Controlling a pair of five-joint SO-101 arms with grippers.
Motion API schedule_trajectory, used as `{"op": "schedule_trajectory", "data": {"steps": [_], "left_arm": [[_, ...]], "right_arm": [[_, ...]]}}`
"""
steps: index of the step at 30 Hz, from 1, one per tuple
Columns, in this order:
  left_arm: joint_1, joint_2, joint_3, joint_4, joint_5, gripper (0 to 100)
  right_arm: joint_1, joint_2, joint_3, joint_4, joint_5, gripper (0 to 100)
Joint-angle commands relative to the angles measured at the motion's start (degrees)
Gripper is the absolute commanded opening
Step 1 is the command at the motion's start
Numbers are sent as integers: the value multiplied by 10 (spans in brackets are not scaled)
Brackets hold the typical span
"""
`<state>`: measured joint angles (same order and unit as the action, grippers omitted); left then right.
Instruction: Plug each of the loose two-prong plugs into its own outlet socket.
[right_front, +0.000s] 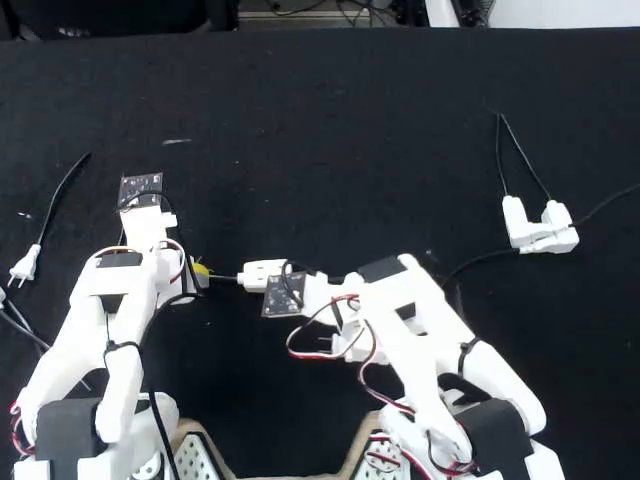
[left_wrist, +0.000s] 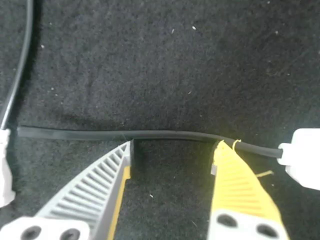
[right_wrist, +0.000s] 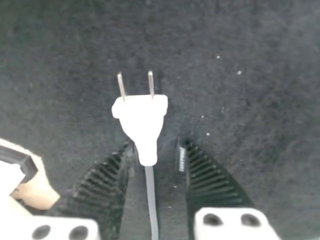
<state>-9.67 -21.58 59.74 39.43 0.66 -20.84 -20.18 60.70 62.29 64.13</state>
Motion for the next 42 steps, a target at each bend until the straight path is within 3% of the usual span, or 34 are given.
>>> {"op": "schedule_trajectory", "data": {"steps": [1, 4, 10, 13, 17, 23, 33, 38, 42], "left_arm": [[-6, -16, -8, -9, 2, 263], [-6, -16, -8, -9, 2, 263], [-6, -16, -8, -8, 2, 263], [-7, -16, -10, 4, 2, 263], [-15, -57, -19, 50, 4, 263], [-62, -213, 15, 66, 22, 263], [-64, -500, 139, 69, 38, 263], [-62, -640, 184, 104, 39, 263], [-45, -753, 202, 157, 39, 263]], "right_arm": [[13, 5, -23, -10, 12, 129], [13, -2, -29, -4, 10, 18], [11, -117, -84, 110, 9, 10], [9, -210, -109, 127, -34, 10], [-26, -286, -86, 27, -157, 10], [-126, -235, -72, -118, -296, 10], [-178, -17, -87, -389, -369, 10], [-202, 88, -103, -438, -390, 10], [-204, 91, -108, -453, -421, 10]]}}
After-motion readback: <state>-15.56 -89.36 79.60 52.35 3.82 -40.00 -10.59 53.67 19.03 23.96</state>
